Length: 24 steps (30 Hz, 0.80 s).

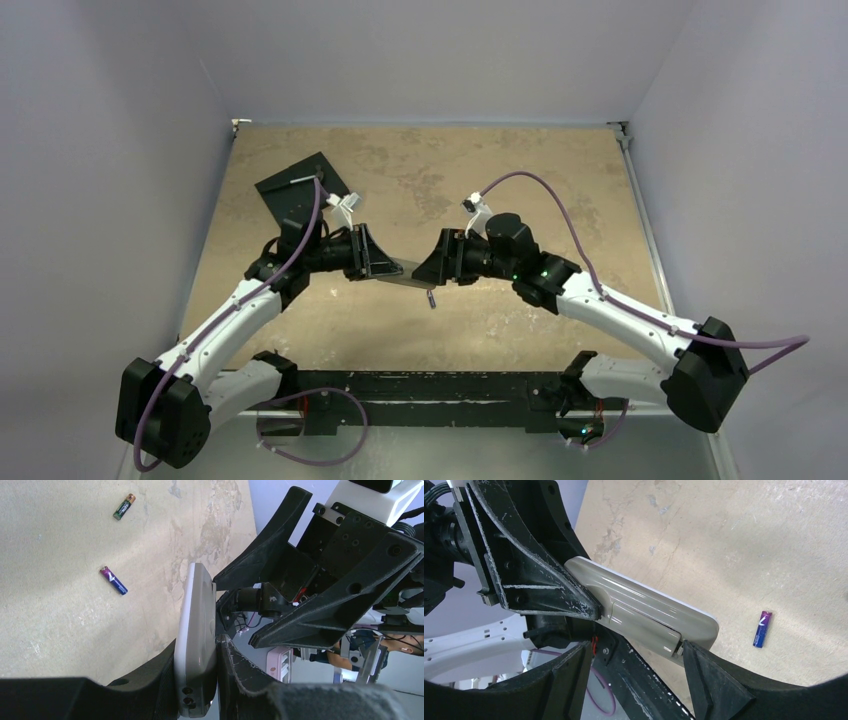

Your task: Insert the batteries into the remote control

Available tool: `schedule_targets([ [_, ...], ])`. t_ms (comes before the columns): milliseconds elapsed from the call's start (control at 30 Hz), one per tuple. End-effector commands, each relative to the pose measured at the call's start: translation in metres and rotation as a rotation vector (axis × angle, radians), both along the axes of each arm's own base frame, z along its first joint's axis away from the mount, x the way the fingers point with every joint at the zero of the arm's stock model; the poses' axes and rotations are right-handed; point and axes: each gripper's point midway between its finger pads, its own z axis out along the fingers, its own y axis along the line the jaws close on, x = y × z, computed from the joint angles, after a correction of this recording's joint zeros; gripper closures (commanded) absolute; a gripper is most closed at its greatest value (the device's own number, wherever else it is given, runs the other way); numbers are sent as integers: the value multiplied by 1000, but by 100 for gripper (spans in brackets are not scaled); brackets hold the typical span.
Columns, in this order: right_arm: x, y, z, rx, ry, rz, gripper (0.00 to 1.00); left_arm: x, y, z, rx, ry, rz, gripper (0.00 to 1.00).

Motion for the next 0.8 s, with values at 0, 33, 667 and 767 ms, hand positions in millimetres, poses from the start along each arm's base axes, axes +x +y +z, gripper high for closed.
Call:
schedule_targets([
  [0, 2, 9, 37, 70, -77, 13, 26, 2, -4, 16, -30, -83, -35, 100],
  [33, 1, 8, 38, 69, -78, 12, 26, 2, -4, 14, -23, -79, -32, 100],
  [667, 0, -2, 32, 39, -76, -19, 26, 7, -1, 11, 9, -78, -15, 100],
  [767, 1, -5, 26, 15, -72, -30, 26, 8, 0, 12, 14, -86, -4, 100],
])
